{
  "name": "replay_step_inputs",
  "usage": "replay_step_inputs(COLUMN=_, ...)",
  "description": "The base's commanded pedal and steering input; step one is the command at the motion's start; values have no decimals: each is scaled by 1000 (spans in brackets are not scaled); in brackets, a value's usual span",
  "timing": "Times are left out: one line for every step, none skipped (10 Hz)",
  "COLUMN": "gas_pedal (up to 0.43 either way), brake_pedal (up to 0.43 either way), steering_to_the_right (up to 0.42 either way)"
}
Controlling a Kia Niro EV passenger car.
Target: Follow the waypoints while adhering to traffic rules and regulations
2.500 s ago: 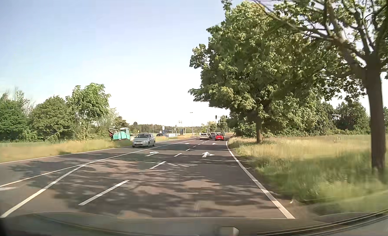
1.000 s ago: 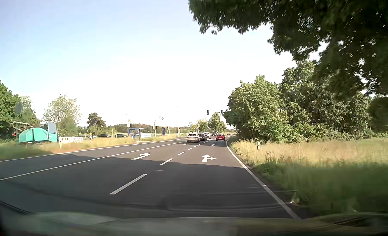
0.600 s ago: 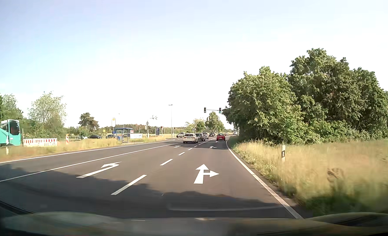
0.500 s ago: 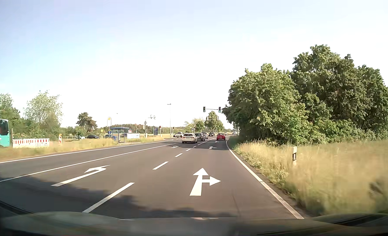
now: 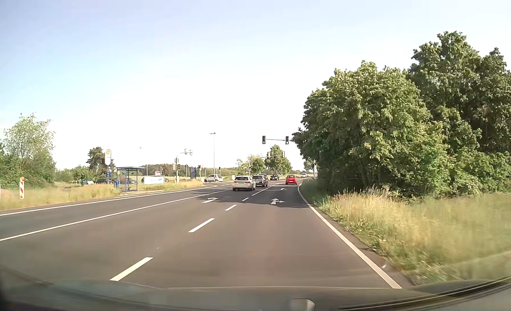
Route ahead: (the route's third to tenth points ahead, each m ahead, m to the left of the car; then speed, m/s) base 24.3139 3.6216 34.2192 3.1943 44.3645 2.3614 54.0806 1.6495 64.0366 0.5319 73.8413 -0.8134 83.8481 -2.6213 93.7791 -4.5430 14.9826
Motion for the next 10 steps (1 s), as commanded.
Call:
replay_step_inputs(gas_pedal=39, brake_pedal=30, steering_to_the_right=9)
replay_step_inputs(gas_pedal=39, brake_pedal=30, steering_to_the_right=9)
replay_step_inputs(gas_pedal=39, brake_pedal=30, steering_to_the_right=9)
replay_step_inputs(gas_pedal=39, brake_pedal=24, steering_to_the_right=9)
replay_step_inputs(gas_pedal=39, brake_pedal=24, steering_to_the_right=9)
replay_step_inputs(gas_pedal=39, brake_pedal=30, steering_to_the_right=9)
replay_step_inputs(gas_pedal=39, brake_pedal=30, steering_to_the_right=9)
replay_step_inputs(gas_pedal=39, brake_pedal=30, steering_to_the_right=9)
replay_step_inputs(gas_pedal=39, brake_pedal=30, steering_to_the_right=9)
replay_step_inputs(gas_pedal=39, brake_pedal=30, steering_to_the_right=9)
